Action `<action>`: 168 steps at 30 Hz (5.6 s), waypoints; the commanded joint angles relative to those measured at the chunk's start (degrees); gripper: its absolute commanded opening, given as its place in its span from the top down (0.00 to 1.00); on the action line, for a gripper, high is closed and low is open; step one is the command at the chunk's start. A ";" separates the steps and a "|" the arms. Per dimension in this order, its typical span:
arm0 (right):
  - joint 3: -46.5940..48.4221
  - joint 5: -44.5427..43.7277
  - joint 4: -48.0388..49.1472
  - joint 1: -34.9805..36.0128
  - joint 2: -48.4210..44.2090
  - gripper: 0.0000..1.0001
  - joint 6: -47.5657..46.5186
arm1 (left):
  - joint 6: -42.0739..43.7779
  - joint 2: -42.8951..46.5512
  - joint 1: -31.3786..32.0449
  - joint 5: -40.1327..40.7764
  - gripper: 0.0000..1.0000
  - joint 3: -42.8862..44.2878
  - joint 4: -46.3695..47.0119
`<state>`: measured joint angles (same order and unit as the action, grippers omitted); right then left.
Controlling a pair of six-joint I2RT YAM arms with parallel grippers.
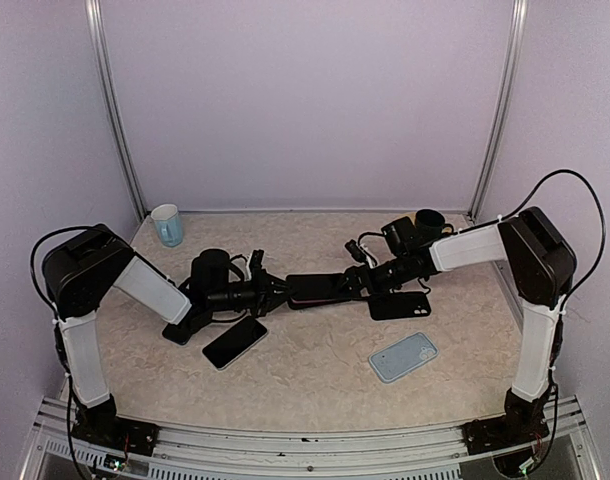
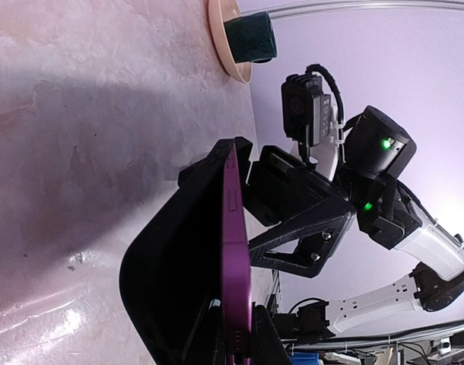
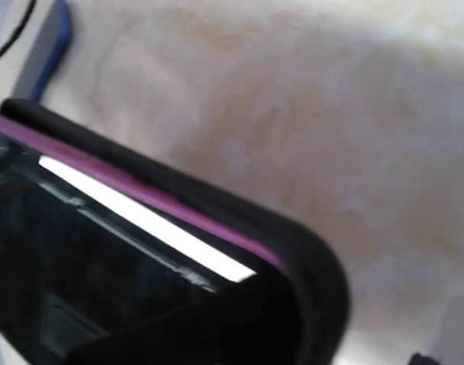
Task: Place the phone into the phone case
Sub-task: Install the phone on the phone case.
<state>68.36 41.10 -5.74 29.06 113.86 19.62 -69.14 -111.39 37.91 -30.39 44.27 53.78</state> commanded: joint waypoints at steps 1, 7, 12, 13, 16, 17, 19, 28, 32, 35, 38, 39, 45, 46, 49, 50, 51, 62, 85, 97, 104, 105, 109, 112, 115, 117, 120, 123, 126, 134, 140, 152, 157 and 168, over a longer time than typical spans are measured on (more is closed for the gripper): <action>-2.06 5.26 5.05 -0.58 -2.81 0.00 2.13 | -0.38 2.83 -0.13 -2.49 1.00 0.59 7.29; -3.03 9.14 8.78 -1.14 -3.37 0.00 3.79 | -1.04 3.10 0.23 -3.68 1.00 0.55 8.44; -3.09 10.93 9.21 -1.37 -3.81 0.00 3.42 | -1.58 3.32 0.54 -5.19 1.00 1.16 8.72; -3.12 11.19 9.36 -1.41 -4.16 0.00 3.28 | -1.65 3.30 0.58 -5.44 1.00 1.39 8.64; -3.69 11.90 9.74 -1.37 -5.05 0.00 3.03 | -1.70 3.29 0.84 -6.06 1.00 1.78 8.16; -3.81 12.16 9.78 -1.49 -5.20 0.00 2.89 | -1.62 3.29 0.91 -6.24 1.00 1.92 8.04; -3.93 12.90 10.01 -1.46 -5.56 0.00 2.80 | -1.54 3.37 1.10 -6.66 1.00 2.07 7.81; -4.61 16.32 10.83 -1.88 -6.83 0.02 2.13 | -0.42 3.97 1.60 -8.08 1.00 2.84 6.03; -4.98 17.42 11.01 -1.94 -7.18 0.03 1.84 | -0.10 4.42 1.72 -8.75 1.00 2.99 5.62; -5.11 18.15 11.01 -1.90 -7.48 0.04 1.51 | 0.59 4.84 1.73 -8.96 1.00 3.24 4.67; -5.29 18.71 11.09 -1.90 -7.97 0.04 1.18 | 1.18 5.35 1.79 -9.11 1.00 3.22 4.01; -5.42 18.93 11.19 -1.90 -8.12 0.05 1.21 | 1.27 5.47 1.81 -9.18 1.00 3.23 3.78; -5.99 19.78 11.78 -1.90 -8.94 0.06 1.12 | 1.73 5.49 2.16 -9.80 1.00 3.66 3.35; -6.15 19.96 11.99 -1.90 -9.12 0.06 1.16 | 1.85 5.44 2.24 -9.85 1.00 3.72 3.22; -6.80 20.53 12.88 -1.90 -9.40 0.07 1.78 | 2.23 5.53 2.47 -9.93 1.00 3.91 3.01; -6.90 20.86 13.06 -1.90 -9.38 0.08 1.86 | 2.24 5.56 2.51 -9.95 1.00 3.92 3.00; -6.90 21.07 13.19 -1.90 -9.43 0.08 1.90 | 2.26 5.57 2.59 -9.95 1.00 3.95 3.00; -8.73 22.84 15.06 -1.90 -10.49 0.13 2.52 | 2.26 5.75 2.70 -9.41 1.00 4.09 2.75; -12.14 26.95 22.61 -1.90 -10.76 0.28 7.27 | 2.17 5.93 2.19 -8.18 1.00 3.61 3.54; -14.21 29.49 28.90 -1.90 -10.50 0.45 11.31 | 2.00 5.76 2.08 -7.97 1.00 3.21 3.66; -14.92 30.52 33.15 -1.81 -10.29 0.61 14.31 | 1.91 5.58 2.03 -8.01 1.00 3.24 3.61; -14.99 30.53 33.30 -1.81 -10.20 0.63 14.51 | 1.86 5.58 2.07 -8.01 1.00 3.23 3.61; -15.13 30.77 33.80 -1.74 -9.91 0.72 14.91 | 1.82 5.72 2.08 -8.01 1.00 3.28 3.54; -15.19 31.00 34.12 -1.72 -9.89 0.83 15.16 | 1.91 5.70 2.08 -7.98 1.00 3.50 3.25; -15.19 31.23 34.36 -1.72 -9.96 0.94 15.44 | 1.82 5.72 1.99 -8.06 1.00 3.82 3.09; -15.16 31.40 34.43 -1.72 -9.98 0.99 15.48 | 1.76 5.60 1.99 -8.06 1.00 4.02 2.93; -15.06 31.52 34.41 -1.72 -9.96 1.00 15.62 | 1.80 5.58 1.99 -8.18 1.00 4.28 2.67; -14.92 31.58 34.56 -1.72 -9.89 1.00 15.76 | 1.91 5.72 1.99 -8.19 0.96 4.30 2.35; -14.85 31.58 34.66 -1.80 -9.96 1.00 15.89 | 2.16 5.90 1.90 -8.17 0.90 4.18 2.00; -14.58 31.58 34.65 -1.99 -10.28 1.00 15.86 | 3.59 7.17 1.15 -8.18 0.68 3.39 0.36; -14.48 31.67 34.68 -2.17 -10.33 1.00 15.88 | 4.30 7.99 0.61 -8.17 0.57 2.81 -0.58; -14.51 31.58 34.82 -2.34 -10.35 1.00 15.89 | 6.33 9.61 -0.28 -7.76 0.52 2.26 -2.90; -14.50 31.50 34.83 -2.34 -10.33 1.00 15.89 | 7.00 10.20 -0.60 -7.46 0.52 1.93 -3.71; -14.64 31.50 34.83 -2.34 -10.42 1.00 15.88 | 9.48 11.70 -1.17 -6.55 0.47 1.95 -6.84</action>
<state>53.58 70.74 26.79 26.46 104.97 36.07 -61.89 -101.95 37.08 -37.82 46.37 48.25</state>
